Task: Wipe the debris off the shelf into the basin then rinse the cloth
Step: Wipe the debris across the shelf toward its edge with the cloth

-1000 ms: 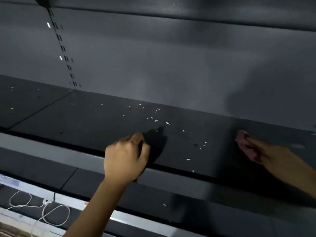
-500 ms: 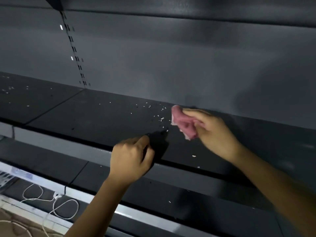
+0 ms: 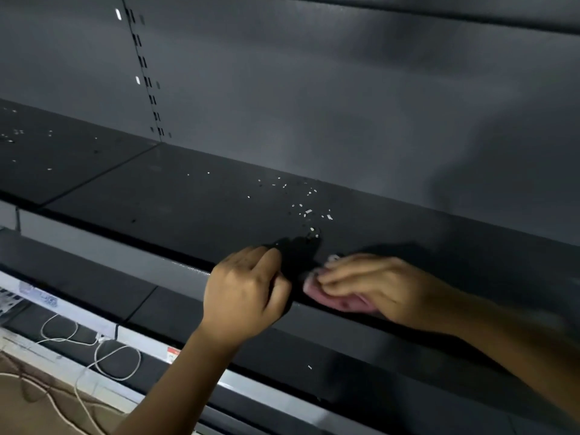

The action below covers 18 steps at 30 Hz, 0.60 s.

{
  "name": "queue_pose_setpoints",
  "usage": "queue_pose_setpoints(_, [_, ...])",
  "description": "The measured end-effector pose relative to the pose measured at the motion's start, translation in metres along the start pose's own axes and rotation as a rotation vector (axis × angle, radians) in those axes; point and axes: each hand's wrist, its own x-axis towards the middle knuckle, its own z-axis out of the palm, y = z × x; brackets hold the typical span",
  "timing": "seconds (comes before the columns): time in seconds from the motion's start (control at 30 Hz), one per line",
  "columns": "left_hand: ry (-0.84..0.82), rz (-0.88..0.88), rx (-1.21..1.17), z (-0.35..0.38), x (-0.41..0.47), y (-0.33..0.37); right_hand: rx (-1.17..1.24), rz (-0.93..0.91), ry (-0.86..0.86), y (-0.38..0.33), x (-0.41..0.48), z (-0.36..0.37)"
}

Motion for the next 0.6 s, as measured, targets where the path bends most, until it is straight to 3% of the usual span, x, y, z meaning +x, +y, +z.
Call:
queue_pose_setpoints(0.17, [0.032, 0.037, -0.096, 0.006, -0.004, 0.001, -0.005, 0.130, 0.044, 0.012, 0.069, 0.007])
queue_pose_setpoints(0.3, [0.055, 0.031, -0.135, 0.004, -0.004, 0.002, 0.104, 0.141, 0.229, 0.014, 0.050, -0.007])
queue_pose_setpoints(0.4, [0.081, 0.007, -0.148, 0.005, -0.003, 0.002, 0.188, 0.102, 0.094, -0.004, 0.013, -0.003])
queue_pose_setpoints(0.6, [0.086, -0.008, -0.109, 0.007, -0.002, 0.004, 0.039, -0.105, -0.052, -0.010, 0.017, 0.011])
